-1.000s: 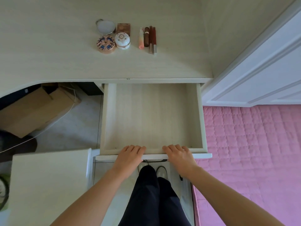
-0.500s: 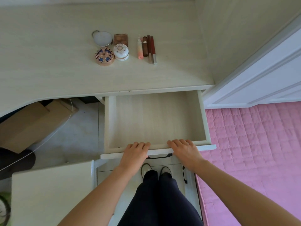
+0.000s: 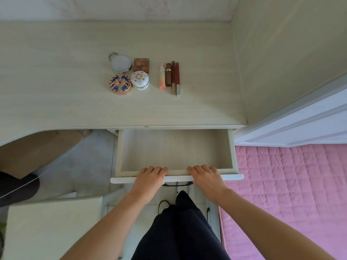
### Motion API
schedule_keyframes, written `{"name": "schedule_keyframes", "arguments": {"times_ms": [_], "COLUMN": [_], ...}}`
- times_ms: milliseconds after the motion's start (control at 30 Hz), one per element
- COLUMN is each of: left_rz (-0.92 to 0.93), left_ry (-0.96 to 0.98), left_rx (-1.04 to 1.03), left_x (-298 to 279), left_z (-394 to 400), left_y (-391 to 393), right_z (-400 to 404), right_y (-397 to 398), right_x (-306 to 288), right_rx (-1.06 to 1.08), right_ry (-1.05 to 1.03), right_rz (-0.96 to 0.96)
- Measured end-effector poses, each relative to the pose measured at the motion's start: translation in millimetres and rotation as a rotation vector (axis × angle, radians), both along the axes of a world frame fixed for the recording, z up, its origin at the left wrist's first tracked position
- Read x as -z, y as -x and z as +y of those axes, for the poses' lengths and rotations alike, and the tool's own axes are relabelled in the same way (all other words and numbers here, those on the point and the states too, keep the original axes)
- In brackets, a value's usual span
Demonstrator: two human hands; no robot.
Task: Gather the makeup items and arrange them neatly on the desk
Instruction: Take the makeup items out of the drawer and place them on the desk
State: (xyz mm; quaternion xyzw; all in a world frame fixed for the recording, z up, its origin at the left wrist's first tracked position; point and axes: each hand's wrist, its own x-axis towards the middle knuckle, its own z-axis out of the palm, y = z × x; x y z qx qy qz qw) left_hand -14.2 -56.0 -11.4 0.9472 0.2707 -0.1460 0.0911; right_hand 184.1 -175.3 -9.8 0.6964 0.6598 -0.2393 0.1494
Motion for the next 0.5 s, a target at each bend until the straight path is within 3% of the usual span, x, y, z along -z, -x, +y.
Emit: {"name": "schedule_keyframes", "arguments": {"times_ms": [500], "left_rz": [-0.070], "left_ry": [-0.013], "left_rx": [-0.019], "left_x": [-7], "left_z": [46], "left_y": [-30], "right_z": [48], "right_y": [-27], "right_x": [-1], "right_rx": [-0.001], "right_ry": [-0.047], "right_rz": [-0.014]}}
